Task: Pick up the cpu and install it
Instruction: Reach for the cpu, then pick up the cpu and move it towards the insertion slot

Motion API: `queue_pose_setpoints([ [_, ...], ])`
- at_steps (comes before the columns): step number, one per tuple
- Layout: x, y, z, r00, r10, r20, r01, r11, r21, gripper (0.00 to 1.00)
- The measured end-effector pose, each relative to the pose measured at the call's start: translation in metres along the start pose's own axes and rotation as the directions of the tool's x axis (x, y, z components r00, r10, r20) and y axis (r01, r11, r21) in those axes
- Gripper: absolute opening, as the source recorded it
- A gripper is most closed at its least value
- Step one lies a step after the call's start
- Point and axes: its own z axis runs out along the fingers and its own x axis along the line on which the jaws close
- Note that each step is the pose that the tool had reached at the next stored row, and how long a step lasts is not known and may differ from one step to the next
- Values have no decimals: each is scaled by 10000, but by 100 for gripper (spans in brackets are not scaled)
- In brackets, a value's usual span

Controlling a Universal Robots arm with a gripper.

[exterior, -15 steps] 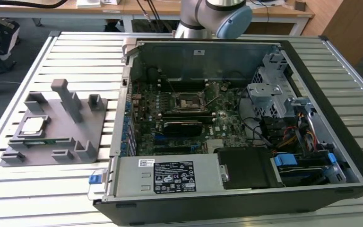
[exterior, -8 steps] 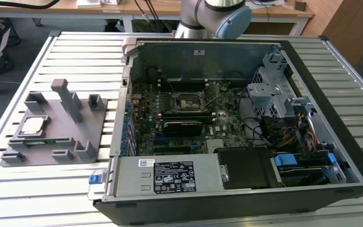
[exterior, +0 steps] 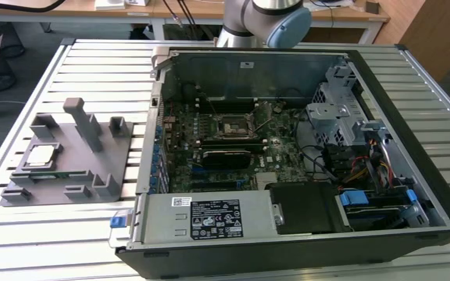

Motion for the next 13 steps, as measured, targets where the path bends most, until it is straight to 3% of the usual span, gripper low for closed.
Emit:
queue_pose_setpoints([
  [13, 27, -4, 44, 10000, 1, -23, -1, 10000, -23, 11],
])
